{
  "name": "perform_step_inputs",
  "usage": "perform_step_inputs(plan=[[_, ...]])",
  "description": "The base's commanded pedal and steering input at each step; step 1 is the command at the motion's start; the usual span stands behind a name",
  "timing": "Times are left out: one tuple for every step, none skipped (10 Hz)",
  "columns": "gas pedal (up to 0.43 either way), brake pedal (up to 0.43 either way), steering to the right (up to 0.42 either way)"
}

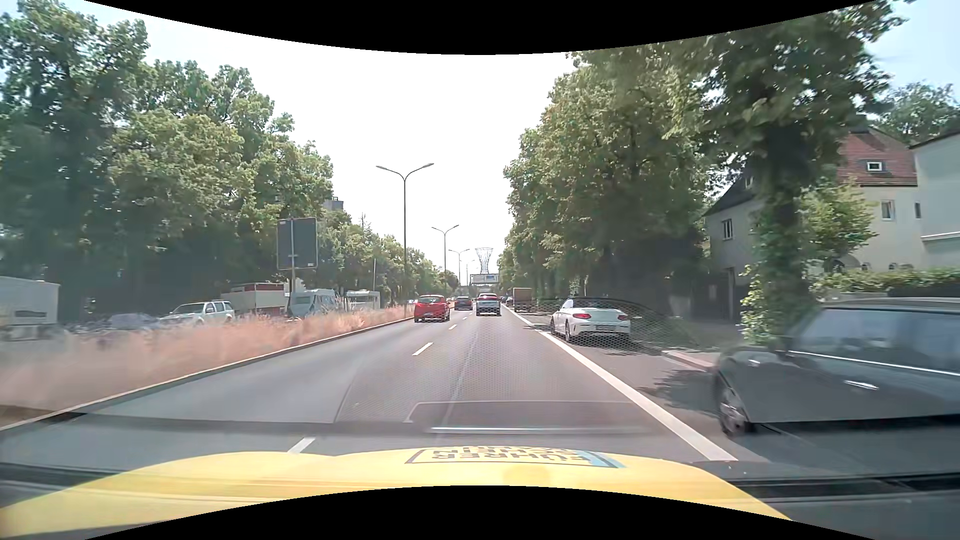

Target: Follow the waypoints while adhering to traffic rules and regulations

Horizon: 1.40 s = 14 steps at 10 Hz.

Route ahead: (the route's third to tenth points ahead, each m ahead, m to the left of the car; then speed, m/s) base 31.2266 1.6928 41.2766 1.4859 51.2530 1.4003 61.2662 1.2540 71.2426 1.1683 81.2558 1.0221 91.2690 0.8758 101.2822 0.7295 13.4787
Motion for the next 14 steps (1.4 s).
perform_step_inputs(plan=[[0.067,0.000,-0.002],[0.067,0.000,-0.002],[0.067,0.000,-0.001],[0.067,0.000,-0.002],[0.067,0.000,-0.002],[0.067,0.000,-0.002],[0.067,0.000,-0.002],[0.067,0.000,0.000],[0.067,0.000,0.003],[0.067,0.000,0.003],[0.067,0.000,0.003],[0.067,0.000,0.003],[0.067,0.000,0.003],[0.067,0.000,0.002]])
